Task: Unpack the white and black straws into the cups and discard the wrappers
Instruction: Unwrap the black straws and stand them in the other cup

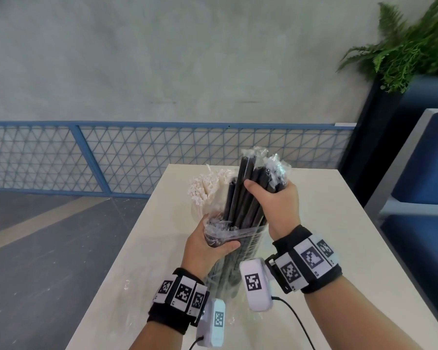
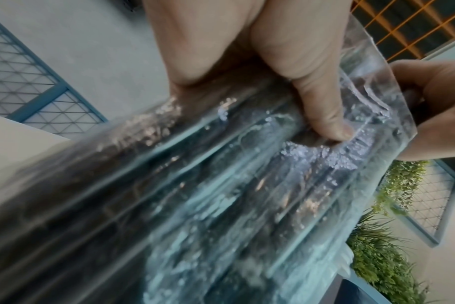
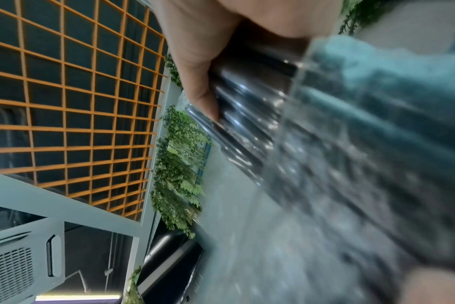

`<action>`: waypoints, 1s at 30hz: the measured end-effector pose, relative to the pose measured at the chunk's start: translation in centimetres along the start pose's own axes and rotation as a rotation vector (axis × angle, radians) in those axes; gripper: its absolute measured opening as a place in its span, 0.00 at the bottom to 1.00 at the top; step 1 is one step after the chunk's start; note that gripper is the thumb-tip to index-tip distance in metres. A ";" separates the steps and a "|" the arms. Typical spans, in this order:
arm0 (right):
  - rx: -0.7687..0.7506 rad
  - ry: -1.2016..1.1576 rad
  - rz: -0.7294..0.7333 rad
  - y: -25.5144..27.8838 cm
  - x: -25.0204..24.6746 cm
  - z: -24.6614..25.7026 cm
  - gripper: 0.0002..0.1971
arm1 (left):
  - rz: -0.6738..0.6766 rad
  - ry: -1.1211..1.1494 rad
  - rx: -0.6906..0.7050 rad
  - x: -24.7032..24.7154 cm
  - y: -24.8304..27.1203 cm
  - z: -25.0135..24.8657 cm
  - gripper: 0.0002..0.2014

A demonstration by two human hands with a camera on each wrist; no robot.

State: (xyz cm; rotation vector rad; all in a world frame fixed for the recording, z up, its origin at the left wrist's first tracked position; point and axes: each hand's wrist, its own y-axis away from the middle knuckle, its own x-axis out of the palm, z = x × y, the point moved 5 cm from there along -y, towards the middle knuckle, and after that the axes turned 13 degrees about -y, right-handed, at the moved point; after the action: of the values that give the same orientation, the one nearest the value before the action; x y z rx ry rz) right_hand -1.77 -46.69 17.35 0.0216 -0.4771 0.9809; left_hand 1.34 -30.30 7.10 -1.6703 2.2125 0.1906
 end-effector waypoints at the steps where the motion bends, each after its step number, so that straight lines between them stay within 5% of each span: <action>1: -0.006 -0.037 0.009 -0.3 0.0 0.4 0.13 | 0.000 -0.005 -0.006 0.0 0.0 0.1 0.46; 8: 0.216 -0.100 0.497 -1.1 0.8 -0.1 0.21 | 0.016 -0.007 -0.007 -0.5 -0.5 0.2 0.39; 13: 0.223 -0.072 0.572 -1.1 0.6 -0.1 0.19 | 0.031 -0.012 -0.029 -0.2 -0.7 0.4 0.39; 30: 0.016 -0.267 0.139 -3.6 0.9 3.1 0.07 | -0.025 0.010 -0.081 -0.6 -0.6 0.8 0.36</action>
State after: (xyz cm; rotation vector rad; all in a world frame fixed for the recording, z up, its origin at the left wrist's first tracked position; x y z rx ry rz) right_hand 0.37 -48.73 21.23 0.1366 -0.7234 1.1247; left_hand 2.17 -29.71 6.65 -1.7441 2.2180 0.2696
